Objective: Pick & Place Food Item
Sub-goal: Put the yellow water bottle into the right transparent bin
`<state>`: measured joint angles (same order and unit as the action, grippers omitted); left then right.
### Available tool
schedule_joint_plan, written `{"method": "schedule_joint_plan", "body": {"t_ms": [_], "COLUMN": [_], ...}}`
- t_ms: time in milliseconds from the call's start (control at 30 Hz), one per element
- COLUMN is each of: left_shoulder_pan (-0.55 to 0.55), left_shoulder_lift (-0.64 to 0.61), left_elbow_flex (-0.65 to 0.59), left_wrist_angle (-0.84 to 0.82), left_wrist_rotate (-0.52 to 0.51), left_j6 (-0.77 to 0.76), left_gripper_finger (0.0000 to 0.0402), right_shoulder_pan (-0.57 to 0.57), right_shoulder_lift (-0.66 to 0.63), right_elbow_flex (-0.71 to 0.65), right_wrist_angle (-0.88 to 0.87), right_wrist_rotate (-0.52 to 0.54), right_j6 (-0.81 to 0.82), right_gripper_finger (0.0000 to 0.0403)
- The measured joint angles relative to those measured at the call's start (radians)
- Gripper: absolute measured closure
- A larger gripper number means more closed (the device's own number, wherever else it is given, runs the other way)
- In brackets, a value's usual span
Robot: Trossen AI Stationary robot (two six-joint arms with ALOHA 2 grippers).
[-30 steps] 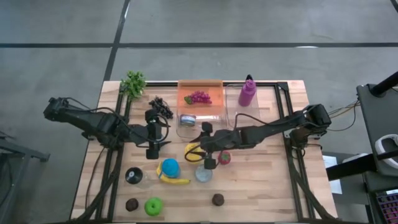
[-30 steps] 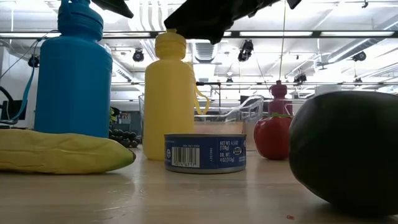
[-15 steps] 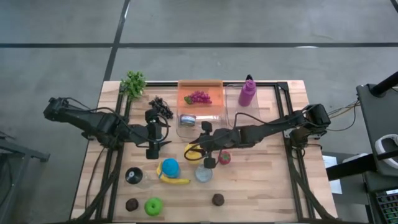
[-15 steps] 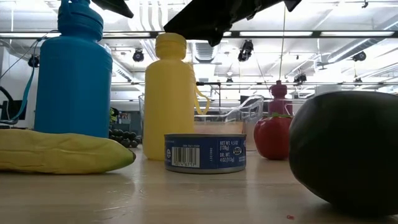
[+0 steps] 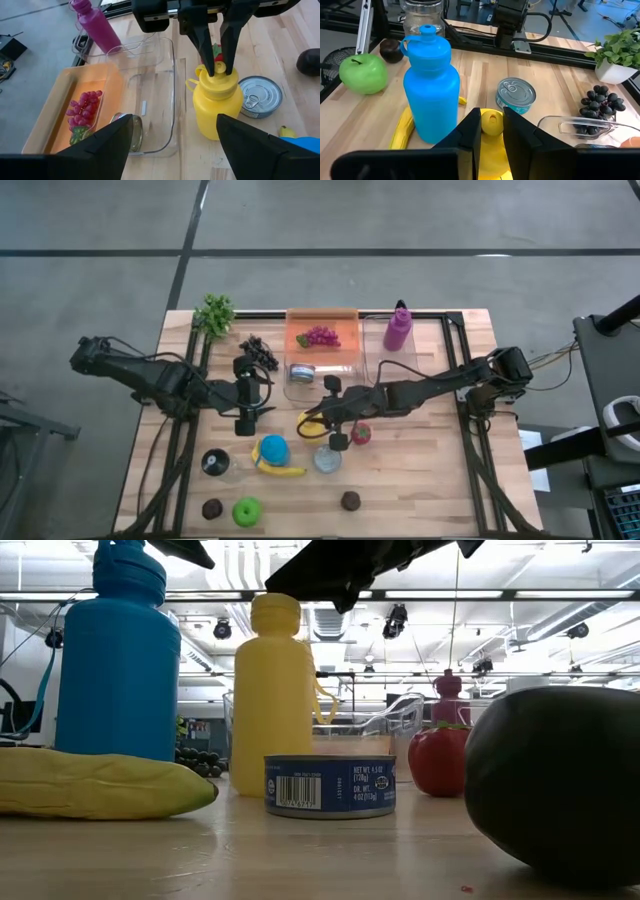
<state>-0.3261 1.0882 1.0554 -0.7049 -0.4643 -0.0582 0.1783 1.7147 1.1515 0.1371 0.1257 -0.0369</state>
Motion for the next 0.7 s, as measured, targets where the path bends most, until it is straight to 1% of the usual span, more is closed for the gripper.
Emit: {"method": "schedule_joint_plan", "body": {"t_ms": [333, 467, 700], "left_shoulder_pan": [0.000, 0.000, 0.000], "left_shoulder_lift": [0.000, 0.000, 0.000], "left_elbow_flex": [0.000, 0.000, 0.000], "left_wrist_angle": [0.004, 0.007, 0.015], "left_wrist_rotate": [0.000, 0.000, 0.001], "left_j6": [0.000, 0.000, -0.003], "left_gripper_finger": [0.0105, 0.0107, 0.0114], "right_shoulder_pan": [0.000, 0.000, 0.000], "right_shoulder_lift": [-0.048, -0.096, -0.217], "right_elbow_flex": [-0.002, -0.002, -0.001], "right_wrist_angle": [-0.014, -0.035, -0.107], "right_wrist_rotate": [-0.005, -0.004, 0.005], "right_j6": [-0.001, -0.001, -0.001], "right_gripper_finger": [0.0347, 0.0347, 0.0347]}}
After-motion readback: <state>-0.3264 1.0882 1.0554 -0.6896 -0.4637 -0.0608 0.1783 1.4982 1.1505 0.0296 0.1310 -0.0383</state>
